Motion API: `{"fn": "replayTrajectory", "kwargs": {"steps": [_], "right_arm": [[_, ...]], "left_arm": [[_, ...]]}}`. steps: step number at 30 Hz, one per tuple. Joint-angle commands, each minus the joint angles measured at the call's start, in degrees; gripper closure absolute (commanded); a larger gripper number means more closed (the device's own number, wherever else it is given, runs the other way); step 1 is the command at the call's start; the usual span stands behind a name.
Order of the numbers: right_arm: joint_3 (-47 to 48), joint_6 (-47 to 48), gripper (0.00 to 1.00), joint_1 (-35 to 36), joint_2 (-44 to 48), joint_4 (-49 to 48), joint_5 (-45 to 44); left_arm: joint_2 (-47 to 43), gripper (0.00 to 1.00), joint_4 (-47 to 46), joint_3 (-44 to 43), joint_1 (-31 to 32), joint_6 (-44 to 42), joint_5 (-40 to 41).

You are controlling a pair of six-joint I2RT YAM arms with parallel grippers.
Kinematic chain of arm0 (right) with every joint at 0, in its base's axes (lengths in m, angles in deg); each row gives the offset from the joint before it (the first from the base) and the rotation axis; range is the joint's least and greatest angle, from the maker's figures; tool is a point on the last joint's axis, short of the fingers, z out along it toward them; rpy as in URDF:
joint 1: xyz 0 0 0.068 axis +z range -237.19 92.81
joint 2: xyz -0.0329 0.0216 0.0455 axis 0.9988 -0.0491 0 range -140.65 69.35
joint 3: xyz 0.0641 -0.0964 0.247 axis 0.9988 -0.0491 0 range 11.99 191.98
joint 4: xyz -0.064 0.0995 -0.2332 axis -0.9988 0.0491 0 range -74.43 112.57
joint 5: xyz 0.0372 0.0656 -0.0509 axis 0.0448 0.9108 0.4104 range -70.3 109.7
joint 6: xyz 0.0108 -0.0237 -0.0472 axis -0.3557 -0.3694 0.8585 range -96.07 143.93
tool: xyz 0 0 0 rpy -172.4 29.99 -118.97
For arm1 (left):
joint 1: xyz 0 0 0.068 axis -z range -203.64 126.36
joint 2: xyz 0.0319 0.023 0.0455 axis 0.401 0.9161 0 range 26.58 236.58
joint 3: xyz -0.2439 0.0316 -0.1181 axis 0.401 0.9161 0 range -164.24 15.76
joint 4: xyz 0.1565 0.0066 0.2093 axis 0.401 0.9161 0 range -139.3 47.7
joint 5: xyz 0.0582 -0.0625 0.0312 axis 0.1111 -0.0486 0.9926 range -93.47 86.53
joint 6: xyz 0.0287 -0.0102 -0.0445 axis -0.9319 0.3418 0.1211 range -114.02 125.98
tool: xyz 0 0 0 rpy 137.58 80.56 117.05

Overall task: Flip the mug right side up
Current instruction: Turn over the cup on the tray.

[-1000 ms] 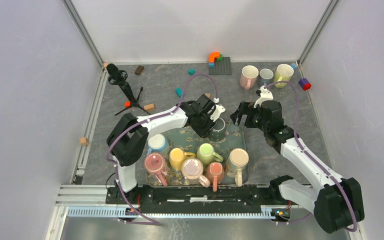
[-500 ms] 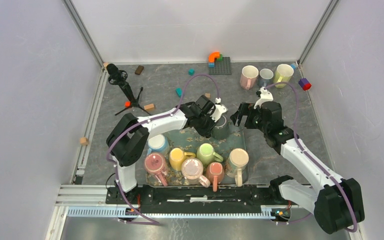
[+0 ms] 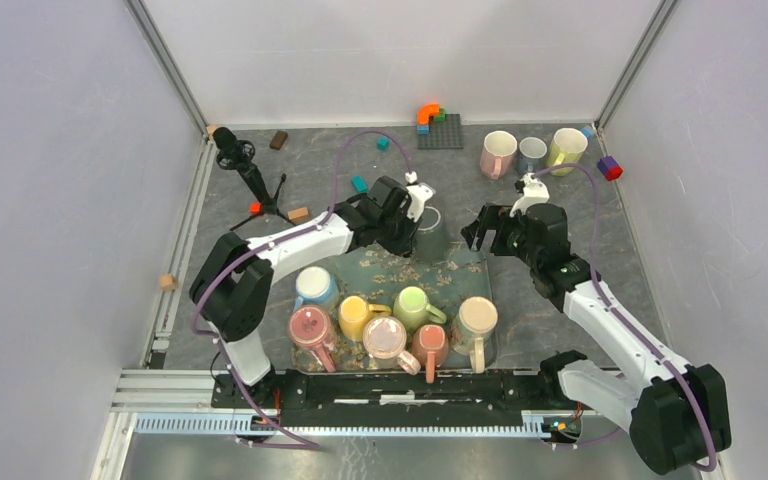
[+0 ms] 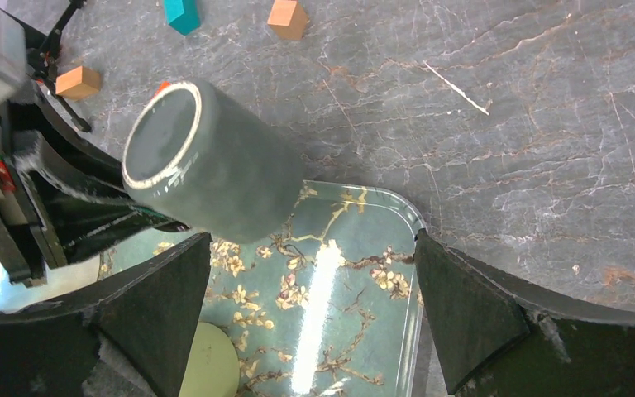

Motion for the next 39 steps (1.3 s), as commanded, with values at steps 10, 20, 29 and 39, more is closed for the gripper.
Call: {"fn": "replayTrajectory", "kwargs": {"steps": [10, 20, 29, 39], "right_arm": [[-0.4, 2.0, 0.02, -0.1, 2.5, -9.8, 8.2], [-0.7, -1.3, 0.02, 0.1, 0.8, -20.8, 23.5], [-2.7, -13.9, 0.02, 0.1, -0.5, -36.5, 29.5], [-7.9, -34.0, 0.07, 0.9, -4.8, -63.5, 29.5]], "left_arm": [[-7.6, 0.98, -5.4, -5.6, -2.2, 7.9, -1.0], [-12.9, 0.98, -4.8, -11.4, -2.4, 14.3, -2.1], [-16.3, 0.98, -8.0, -15.4, -2.4, 20.9, -5.9], [-17.5, 0.98, -14.8, -14.7, -2.4, 29.0, -9.0]]}}
